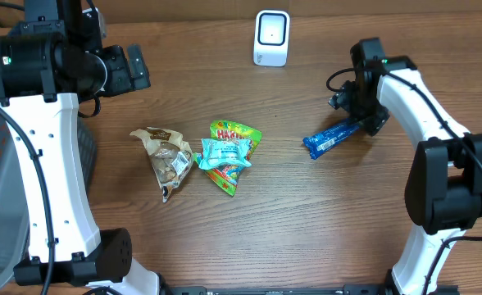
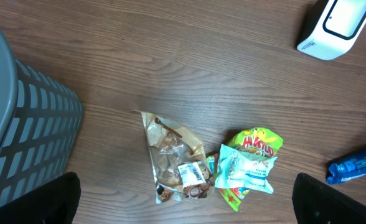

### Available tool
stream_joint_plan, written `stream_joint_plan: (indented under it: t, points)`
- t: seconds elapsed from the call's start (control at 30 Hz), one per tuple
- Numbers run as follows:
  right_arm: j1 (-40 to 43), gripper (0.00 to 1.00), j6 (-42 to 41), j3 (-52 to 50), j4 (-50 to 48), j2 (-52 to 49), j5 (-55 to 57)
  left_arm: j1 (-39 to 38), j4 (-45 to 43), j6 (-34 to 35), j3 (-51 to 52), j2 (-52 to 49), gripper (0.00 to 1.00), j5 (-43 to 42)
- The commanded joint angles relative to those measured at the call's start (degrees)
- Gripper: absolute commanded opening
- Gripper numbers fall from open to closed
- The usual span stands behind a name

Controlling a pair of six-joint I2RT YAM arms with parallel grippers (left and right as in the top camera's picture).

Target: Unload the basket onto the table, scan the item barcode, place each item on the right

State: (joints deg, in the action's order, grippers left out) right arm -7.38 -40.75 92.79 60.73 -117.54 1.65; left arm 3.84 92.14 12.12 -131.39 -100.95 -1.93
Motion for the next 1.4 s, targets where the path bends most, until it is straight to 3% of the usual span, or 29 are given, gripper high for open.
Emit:
stream_joint_plan:
  t: [0.0,0.07,0.2,0.4,0.77,1.17,1.37]
  points:
    - [0.66,0.89,22.86,5.99,2.69,0.20,-1.81,-0.22,-0.02,0.98,0.00,0.94,1.00,-0.61]
    - [0.33,0.89,33.59,8.35,5.16,0.20,-1.84,-0.20,-0.02,0.98,0.00,0.94,1.00,-0.61]
    - [-0.42,0.89,41.38,8.48,8.70,0.07,-4.96,-0.20,-0.02,0.98,0.00,0.94,1.00,-0.61]
    - [-1.53,0.74,42.10,7.41,14.84,-0.26,-8.63,-0.22,-0.02,0.98,0.00,0.94,1.00,-0.61]
    - [-5.35,0.73,42.34,-0.46,17.40,-0.26,-14.80,-0.22,-0.02,0.98,0.00,0.94,1.00,-0.61]
    - [-10.99,0.70,41.83,-7.80,5.14,-0.31,-14.80,-0.22,-0.02,0.98,0.00,0.94,1.00,-0.61]
    - [-11.26,0.71,34.23,-8.09,-7.82,-0.37,-11.72,-0.22,-0.02,0.98,0.00,0.94,1.00,-0.61]
